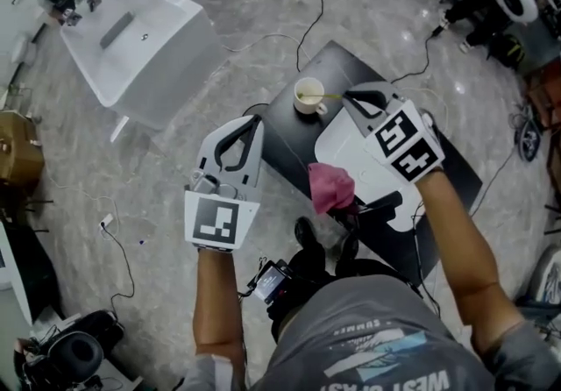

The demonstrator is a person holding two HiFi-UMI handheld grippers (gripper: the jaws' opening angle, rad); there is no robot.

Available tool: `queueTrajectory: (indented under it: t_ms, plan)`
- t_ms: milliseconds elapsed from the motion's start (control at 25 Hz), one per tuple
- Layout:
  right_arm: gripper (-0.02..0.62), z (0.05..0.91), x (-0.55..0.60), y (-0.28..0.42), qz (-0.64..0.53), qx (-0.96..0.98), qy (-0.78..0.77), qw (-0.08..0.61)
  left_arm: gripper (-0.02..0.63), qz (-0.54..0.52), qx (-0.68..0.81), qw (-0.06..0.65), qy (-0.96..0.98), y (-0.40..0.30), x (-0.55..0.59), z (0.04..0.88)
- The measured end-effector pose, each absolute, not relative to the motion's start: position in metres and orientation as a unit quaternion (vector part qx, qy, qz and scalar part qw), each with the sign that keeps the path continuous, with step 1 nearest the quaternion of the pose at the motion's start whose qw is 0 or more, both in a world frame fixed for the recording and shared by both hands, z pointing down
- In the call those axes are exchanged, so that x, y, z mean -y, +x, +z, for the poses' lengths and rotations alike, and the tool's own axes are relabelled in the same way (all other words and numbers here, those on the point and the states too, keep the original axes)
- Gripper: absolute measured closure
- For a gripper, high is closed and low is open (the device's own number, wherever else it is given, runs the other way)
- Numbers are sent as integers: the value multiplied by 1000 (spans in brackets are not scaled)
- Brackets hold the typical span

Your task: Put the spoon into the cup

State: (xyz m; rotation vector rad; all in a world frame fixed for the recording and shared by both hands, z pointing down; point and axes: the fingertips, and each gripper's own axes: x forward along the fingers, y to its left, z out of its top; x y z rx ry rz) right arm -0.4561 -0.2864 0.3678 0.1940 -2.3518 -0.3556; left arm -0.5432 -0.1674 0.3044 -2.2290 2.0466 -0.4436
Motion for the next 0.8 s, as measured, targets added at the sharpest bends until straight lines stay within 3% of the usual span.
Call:
queueTrajectory:
  t_ms: [360, 800]
  plan:
    - [566, 290, 223, -430, -174, 949, 54, 257, 604, -169, -658, 83, -729, -496, 143, 266]
    - [566, 254, 176, -360, -191, 953, 45, 230, 604, -176, -645, 100, -737, -429, 118, 241]
